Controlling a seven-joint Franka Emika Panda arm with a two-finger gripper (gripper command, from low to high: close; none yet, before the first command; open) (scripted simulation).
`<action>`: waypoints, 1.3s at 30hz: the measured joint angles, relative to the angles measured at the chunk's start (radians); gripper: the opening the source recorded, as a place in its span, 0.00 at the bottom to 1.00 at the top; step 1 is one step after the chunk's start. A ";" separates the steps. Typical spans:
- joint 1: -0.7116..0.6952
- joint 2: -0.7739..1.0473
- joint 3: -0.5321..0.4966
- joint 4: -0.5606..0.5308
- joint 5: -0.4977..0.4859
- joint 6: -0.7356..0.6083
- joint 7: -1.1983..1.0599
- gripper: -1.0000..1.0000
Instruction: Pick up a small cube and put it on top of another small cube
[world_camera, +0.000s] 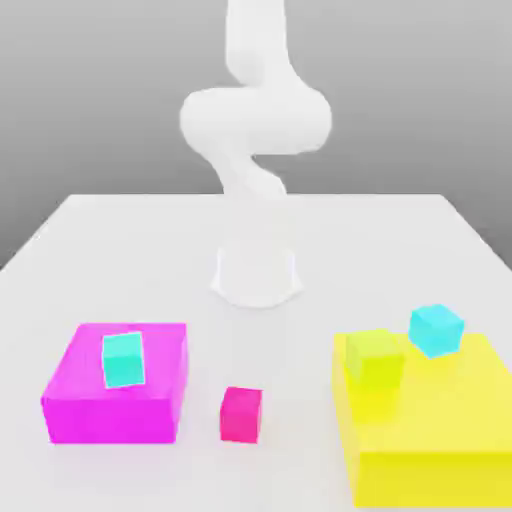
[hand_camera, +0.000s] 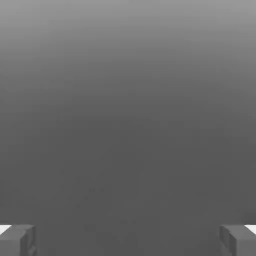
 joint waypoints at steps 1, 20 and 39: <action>0.022 0.026 -0.023 -0.016 0.005 0.017 -0.049 0.50; 0.335 0.489 -0.345 -0.303 0.112 0.313 -0.925 0.50; 0.313 0.870 -0.319 -0.464 0.174 0.595 -1.508 0.50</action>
